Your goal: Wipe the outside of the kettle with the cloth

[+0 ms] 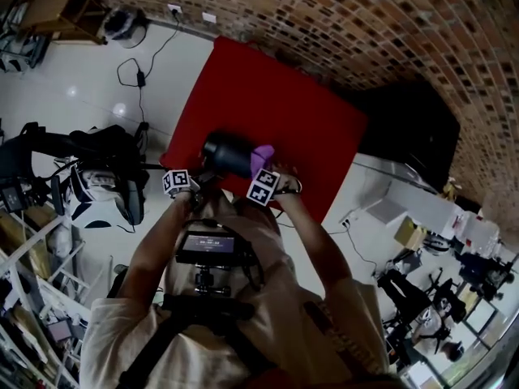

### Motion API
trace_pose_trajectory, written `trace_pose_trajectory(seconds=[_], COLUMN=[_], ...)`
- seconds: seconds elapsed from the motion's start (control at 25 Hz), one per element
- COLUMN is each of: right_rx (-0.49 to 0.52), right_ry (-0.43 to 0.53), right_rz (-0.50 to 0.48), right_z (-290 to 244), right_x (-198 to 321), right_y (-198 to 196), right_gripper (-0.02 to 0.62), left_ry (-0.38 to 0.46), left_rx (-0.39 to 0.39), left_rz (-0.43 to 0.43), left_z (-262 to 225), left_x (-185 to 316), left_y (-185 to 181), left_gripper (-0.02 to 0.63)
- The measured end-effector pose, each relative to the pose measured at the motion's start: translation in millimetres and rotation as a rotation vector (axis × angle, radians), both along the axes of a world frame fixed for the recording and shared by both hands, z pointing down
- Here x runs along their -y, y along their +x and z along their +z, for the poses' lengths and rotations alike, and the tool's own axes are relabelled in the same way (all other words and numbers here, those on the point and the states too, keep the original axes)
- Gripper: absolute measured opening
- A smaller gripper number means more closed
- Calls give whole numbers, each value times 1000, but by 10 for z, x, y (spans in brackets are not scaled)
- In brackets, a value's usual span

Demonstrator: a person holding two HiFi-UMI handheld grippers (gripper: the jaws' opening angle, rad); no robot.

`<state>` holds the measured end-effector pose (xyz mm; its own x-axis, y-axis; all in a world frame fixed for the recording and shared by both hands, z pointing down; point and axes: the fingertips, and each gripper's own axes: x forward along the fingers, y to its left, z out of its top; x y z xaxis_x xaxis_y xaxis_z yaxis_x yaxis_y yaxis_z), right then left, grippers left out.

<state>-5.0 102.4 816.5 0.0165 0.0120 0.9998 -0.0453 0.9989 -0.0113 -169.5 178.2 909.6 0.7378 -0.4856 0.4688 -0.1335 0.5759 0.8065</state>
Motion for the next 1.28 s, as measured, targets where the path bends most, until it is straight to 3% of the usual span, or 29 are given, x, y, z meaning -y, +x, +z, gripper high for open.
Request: trace_pose_trajectory(seconds=[0.08,0.16,0.28,0.36,0.44,0.52,0.64,0.76,0.84,0.92,1.04,1.28], right_rx=[-8,-17,-37,-43,-41,-31,8,96,155,171,162,73], right_ry=[-28,-56,-39,9,66,124,176,112,33,-26,-48,-121], right_rz=[21,30,8,-19,-77,-193,-467,-762,-902,-993,-1037,-1062], right_z=[26,28,-37,-117,-194,-215,-36,368,608,743,763,738], right_x=[-100,-221,-244,-80,185,487,870,1004,936,853,820,348], right_y=[4,24,72,87,44,-112,-581,-1051,-1261,-1336,-1170,102], right_gripper=[107,107,107,107,107,107,107,107,107,107,106,107], left_ry=[-34,-12,197,367,513,620,738,896,986,1012,999,979], left_rx=[46,236,517,580,582,597,690,855,933,934,911,916], left_rz=[38,183,469,591,691,808,996,1171,1265,1292,1252,1232], left_z=[19,10,-277,-557,-795,-927,-855,-841,-849,-820,-844,-839], left_x=[-200,-386,-295,-53,187,355,452,566,614,633,722,711], left_y=[-223,-534,-810,-749,-549,-338,-204,-190,-174,-150,-157,-187], left_gripper=[175,175,175,175,175,173,166,151,150,150,133,133])
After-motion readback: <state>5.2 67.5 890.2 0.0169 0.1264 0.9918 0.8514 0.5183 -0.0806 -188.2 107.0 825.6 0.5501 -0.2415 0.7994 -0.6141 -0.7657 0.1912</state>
